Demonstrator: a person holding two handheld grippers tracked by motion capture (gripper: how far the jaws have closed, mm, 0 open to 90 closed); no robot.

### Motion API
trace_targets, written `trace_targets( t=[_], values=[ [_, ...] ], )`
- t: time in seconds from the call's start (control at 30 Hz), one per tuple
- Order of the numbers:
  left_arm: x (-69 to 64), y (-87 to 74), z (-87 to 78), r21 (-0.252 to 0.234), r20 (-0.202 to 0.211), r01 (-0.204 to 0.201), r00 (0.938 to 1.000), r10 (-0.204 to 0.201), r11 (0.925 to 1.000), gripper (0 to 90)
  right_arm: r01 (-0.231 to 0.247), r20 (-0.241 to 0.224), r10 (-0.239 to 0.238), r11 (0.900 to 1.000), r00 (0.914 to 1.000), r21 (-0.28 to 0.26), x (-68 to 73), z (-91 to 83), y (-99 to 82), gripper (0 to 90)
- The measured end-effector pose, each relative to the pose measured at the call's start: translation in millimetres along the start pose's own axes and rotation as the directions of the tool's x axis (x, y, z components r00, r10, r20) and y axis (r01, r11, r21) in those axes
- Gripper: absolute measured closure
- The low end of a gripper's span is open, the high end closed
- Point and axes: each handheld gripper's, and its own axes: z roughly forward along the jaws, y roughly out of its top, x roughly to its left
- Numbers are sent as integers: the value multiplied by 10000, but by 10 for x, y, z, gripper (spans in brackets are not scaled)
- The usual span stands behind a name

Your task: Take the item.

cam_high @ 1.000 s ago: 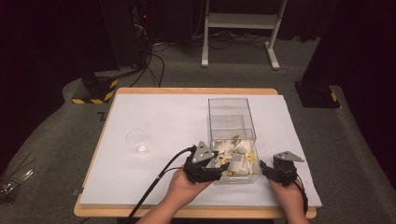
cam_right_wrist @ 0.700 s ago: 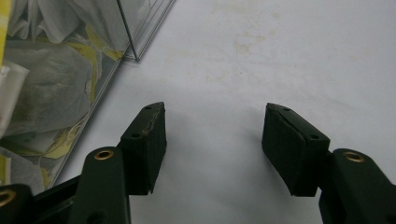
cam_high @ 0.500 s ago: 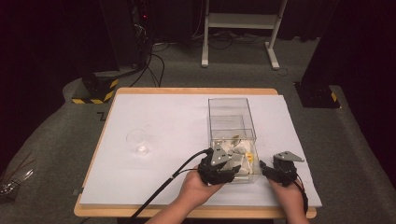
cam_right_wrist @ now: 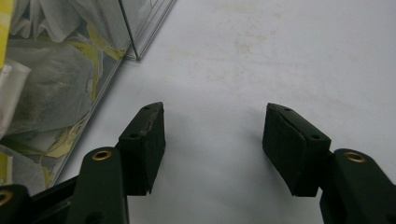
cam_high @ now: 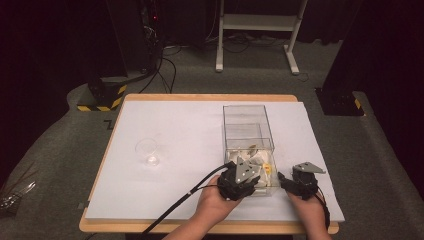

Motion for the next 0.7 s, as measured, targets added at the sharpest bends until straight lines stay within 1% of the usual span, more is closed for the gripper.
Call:
trace_targets(
  t=[0.07,0.17,0.23,0.3,0.4,0.47,0.53,0.7],
  values=[
    [-5,-9,24,99,-125,46,9999,-45,9999,558,5,2,-5,10000,10000,-1,0,0,0,394],
    [-7,-19,66,258,152,143,9998,-147,9996,552,13,5,-13,10000,10000,-4,1,-1,-1,394],
    [-16,-30,94,353,209,132,9997,-140,9993,551,15,7,-15,10000,10000,-3,2,-1,-1,393],
    [-17,-34,112,413,169,87,9998,-94,9991,574,9,1,-9,10000,10000,-1,3,-2,-2,393],
    [3,-30,118,454,196,148,9997,-157,9989,620,5,1,-5,10000,10000,-1,3,-2,-2,393],
    [22,-35,140,660,225,186,9995,-201,9976,630,7,-3,-7,10000,10000,0,3,-2,-2,393],
    [26,-38,145,668,211,158,9996,-173,9976,647,12,-1,-12,10000,10000,0,3,-2,-3,392],
    [40,-33,150,793,428,151,9989,-185,9967,726,20,-8,-20,10000,10000,-6,4,-3,-3,391]
  ],
)
